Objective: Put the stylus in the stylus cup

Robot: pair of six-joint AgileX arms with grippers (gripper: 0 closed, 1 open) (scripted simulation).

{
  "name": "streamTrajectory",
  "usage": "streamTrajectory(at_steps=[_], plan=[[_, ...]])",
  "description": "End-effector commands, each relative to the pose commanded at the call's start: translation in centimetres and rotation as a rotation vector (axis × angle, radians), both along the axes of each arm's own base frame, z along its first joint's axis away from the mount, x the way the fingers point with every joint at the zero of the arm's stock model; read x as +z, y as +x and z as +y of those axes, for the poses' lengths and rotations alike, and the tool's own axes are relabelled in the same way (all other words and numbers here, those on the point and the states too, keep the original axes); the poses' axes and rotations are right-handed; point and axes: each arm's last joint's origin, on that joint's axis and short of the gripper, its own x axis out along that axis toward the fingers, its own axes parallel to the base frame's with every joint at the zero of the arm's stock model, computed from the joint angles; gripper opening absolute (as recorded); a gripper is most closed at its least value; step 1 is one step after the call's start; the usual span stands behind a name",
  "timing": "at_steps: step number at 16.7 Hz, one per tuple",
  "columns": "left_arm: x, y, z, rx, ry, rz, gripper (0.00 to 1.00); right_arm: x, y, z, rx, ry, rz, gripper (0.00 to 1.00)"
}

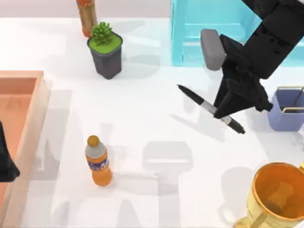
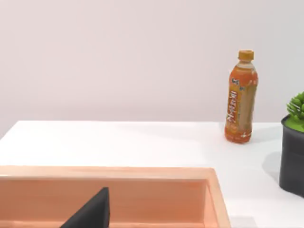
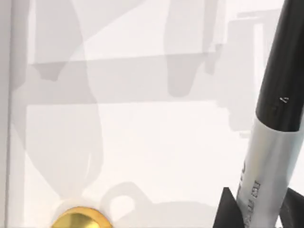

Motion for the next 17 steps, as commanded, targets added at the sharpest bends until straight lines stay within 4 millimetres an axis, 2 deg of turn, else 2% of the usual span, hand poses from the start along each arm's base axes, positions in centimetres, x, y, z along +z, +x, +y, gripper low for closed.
streamTrajectory(at_steps=[2,5,10,12,14,17], plan=[[0.0,0.0,0.0,0.0,0.0,0.0,1.0,-1.0,2.1,-4.4,0.031,0.162,0.004,0.0],[0.0,0.0,0.0,0.0,0.0,0.0,1.0,-2.5,4.0,-11.3,0.03,0.406,-0.054,0.0],[0.0,0.0,0.0,0.0,0.0,0.0,1.0,-3.7,4.5,-21.2,-0.118,0.708,-0.248,0.0],[0.0,0.0,0.0,0.0,0.0,0.0,1.0,-3.8,4.3,-24.0,-0.198,0.778,-0.315,0.0],[0.0,0.0,0.0,0.0,0.0,0.0,1.0,-3.8,4.1,-26.0,-0.271,0.825,-0.354,0.0],[0.0,0.0,0.0,0.0,0.0,0.0,1.0,-3.8,3.9,-26.9,-0.316,0.848,-0.364,0.0]])
